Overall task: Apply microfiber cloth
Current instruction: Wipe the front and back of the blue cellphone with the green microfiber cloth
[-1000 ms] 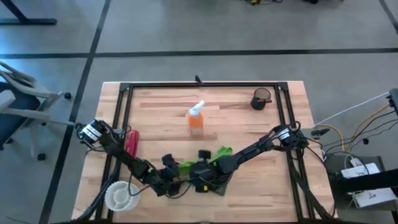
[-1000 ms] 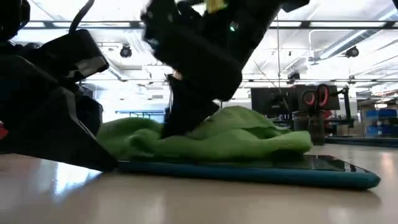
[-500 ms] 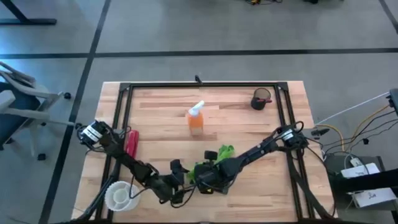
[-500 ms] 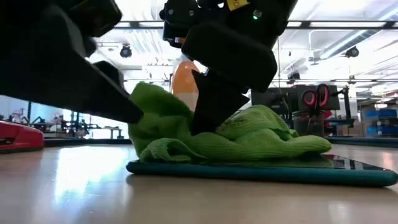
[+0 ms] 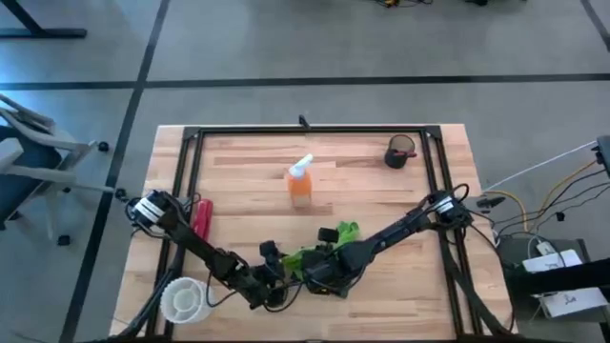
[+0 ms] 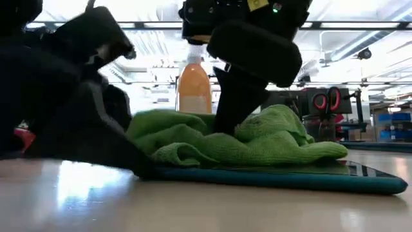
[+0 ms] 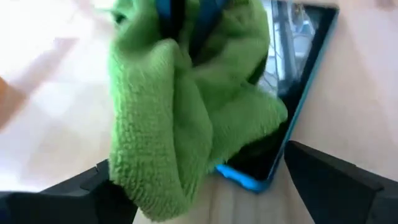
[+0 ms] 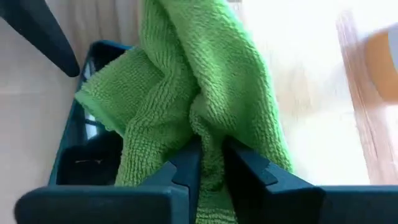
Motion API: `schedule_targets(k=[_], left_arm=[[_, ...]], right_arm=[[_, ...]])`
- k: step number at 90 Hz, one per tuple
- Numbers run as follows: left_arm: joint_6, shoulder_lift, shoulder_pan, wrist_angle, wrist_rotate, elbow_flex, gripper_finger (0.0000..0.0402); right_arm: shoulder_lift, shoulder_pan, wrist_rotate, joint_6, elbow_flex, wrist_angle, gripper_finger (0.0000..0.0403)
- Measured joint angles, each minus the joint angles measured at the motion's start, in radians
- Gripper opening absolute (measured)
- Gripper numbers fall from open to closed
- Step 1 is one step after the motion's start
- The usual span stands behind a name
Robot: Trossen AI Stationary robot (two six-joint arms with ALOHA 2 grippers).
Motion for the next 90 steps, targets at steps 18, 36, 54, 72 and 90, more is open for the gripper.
schedule_targets(k=[18,36,54,72,90], left_arm=[[0.018,-0.001,0.023,0.003,-0.069,0.0,0.0348],[0.0,0.029,0.046,0.013,-0.008,0.001,0.0348],[0.0,0.028,0.043,0.009,-0.001,0.001,0.0348],[0.002,0.026,0.042,0.003,0.007,0.001,0.0348],[0.002,0.024,0.042,0.002,0.012,0.001,0.0348]], right_arm=[[-0.016,0.001,-0.001,0.048,0.001,-0.095,0.0057],[-0.023,0.012,-0.011,0.111,0.001,-0.193,0.0071],[-0.024,0.033,-0.08,0.224,-0.018,-0.406,0.0075],[-0.024,0.09,-0.179,0.328,-0.072,-0.552,0.0067],[-0.027,0.173,-0.278,0.439,-0.128,-0.627,0.0057]])
